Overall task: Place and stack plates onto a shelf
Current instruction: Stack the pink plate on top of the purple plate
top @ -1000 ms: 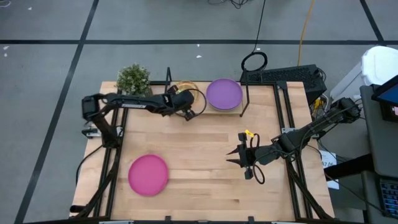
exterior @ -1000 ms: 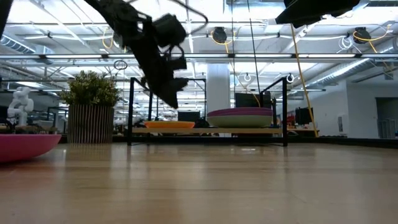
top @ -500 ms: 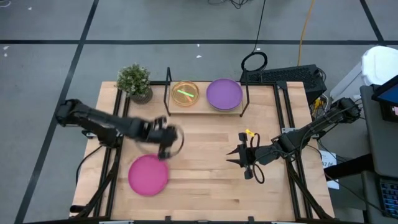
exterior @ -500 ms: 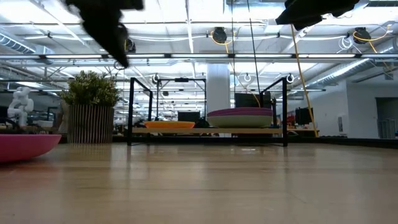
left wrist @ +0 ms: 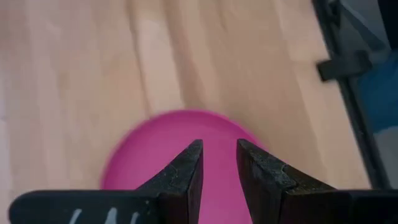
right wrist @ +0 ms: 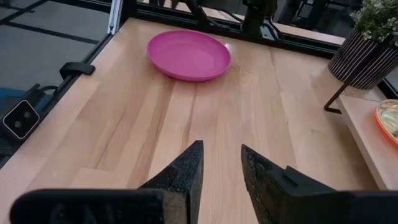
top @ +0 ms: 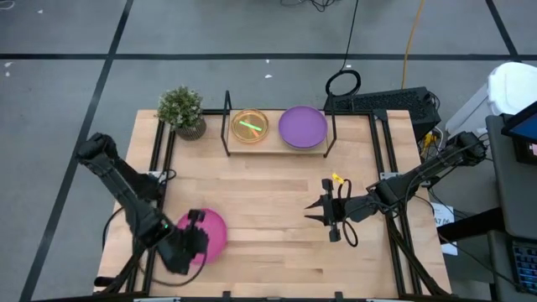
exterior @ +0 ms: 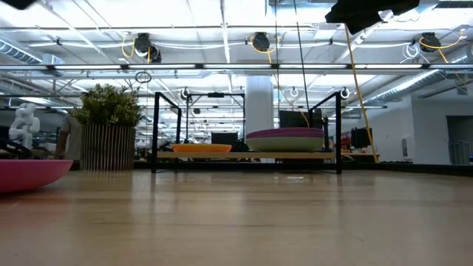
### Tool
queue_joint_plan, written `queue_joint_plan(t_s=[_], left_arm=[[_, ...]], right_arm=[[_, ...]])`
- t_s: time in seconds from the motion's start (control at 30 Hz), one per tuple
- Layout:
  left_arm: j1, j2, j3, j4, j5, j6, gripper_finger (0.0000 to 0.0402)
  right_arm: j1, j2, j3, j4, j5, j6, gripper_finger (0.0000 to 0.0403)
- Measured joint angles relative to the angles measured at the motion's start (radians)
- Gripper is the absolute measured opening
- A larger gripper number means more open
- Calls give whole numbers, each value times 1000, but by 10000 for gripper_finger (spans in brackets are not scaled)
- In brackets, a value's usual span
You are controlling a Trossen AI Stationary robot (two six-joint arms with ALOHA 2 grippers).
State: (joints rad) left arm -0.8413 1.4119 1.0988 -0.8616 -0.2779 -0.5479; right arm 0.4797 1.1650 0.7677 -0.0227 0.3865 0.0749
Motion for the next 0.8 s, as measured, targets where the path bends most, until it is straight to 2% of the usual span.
queue_joint_plan(t_s=[0.23,0.6,0.8], left_arm=[[-98,76,0,-3,-11,-199,104],[-144,205,0,3,21,-504,106],[-176,270,0,6,17,-568,141]], right_arm=[[0,0,0,-4,0,-1,91],[0,0,0,-4,0,0,91],[0,0,0,-4,0,0,91]])
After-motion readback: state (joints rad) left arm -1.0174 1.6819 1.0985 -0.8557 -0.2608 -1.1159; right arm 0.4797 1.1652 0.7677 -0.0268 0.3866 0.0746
